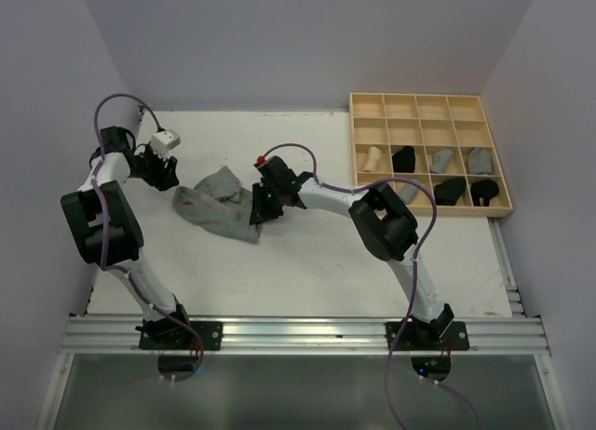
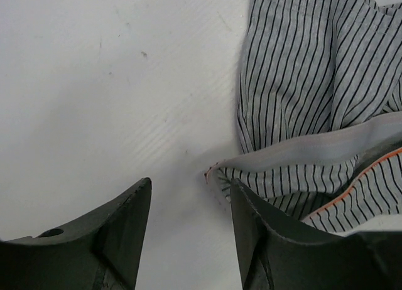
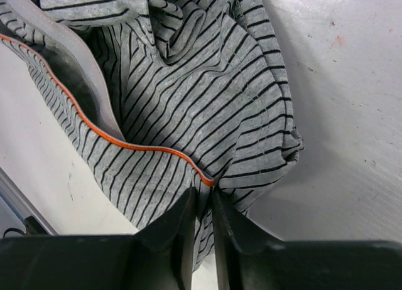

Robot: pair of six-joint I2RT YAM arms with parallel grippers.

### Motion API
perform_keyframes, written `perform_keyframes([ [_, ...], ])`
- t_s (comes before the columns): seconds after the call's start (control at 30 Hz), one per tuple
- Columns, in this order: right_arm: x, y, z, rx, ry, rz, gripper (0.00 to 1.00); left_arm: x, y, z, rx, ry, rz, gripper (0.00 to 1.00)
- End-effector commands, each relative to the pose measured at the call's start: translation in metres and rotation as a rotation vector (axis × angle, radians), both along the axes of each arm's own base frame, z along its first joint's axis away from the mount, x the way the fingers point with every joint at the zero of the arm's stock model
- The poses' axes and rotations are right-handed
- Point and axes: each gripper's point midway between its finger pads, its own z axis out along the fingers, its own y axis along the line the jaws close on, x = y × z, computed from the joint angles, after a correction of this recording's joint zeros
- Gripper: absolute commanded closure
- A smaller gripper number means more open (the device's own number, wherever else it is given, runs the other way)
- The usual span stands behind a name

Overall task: Roll the underwear
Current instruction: Move the underwear to the center of the board

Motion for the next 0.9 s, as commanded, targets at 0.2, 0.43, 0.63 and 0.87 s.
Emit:
perform_keyframes([
  [0.2,-0.006,0.0,0.022,0.028,-0.049,0.053,1.0,0.033,0.002,-0.027,0.127,0.07,-0.097,0.47],
  [0.43,-0.006,0.002,0.041,0.065,-0.082,0.068,1.0,0.015,-0.008,-0.026,0.124,0.073,-0.19,0.48],
  [0.63,-0.003,-0.004,0.061,0.065,-0.142,0.066,1.0,0.015,-0.015,-0.002,0.074,0.002,-0.178,0.47],
  [0.87,-0.005,-0.009,0.069,0.05,-0.163,0.091,1.0,0.005,-0.029,0.016,0.036,-0.025,-0.262,0.47],
])
